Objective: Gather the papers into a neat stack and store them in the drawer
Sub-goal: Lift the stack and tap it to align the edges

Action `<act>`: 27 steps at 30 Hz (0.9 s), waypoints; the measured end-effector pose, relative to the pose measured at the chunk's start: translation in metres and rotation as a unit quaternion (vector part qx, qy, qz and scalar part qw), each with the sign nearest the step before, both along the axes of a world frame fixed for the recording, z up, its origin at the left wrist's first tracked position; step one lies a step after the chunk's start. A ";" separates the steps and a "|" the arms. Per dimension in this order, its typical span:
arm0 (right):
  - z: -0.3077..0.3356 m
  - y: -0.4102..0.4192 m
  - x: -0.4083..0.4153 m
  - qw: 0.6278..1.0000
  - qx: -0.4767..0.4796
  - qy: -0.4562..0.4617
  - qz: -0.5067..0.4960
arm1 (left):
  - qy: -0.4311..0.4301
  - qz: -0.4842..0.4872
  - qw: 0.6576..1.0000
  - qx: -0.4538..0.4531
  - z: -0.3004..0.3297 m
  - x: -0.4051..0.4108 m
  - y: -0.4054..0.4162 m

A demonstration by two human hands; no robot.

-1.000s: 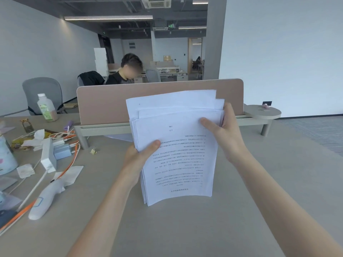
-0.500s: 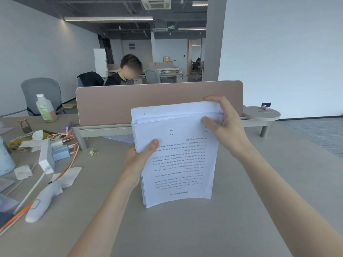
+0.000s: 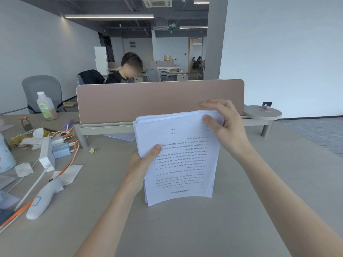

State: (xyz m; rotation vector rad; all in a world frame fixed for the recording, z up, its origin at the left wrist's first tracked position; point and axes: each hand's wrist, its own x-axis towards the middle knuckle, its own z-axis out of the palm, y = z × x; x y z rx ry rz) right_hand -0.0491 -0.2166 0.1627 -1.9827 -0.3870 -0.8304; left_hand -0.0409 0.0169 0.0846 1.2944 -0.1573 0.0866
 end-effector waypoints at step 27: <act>-0.095 0.006 0.007 0.956 0.206 0.196 0.078 | 0.001 0.043 0.987 0.155 -0.036 0.013 -0.001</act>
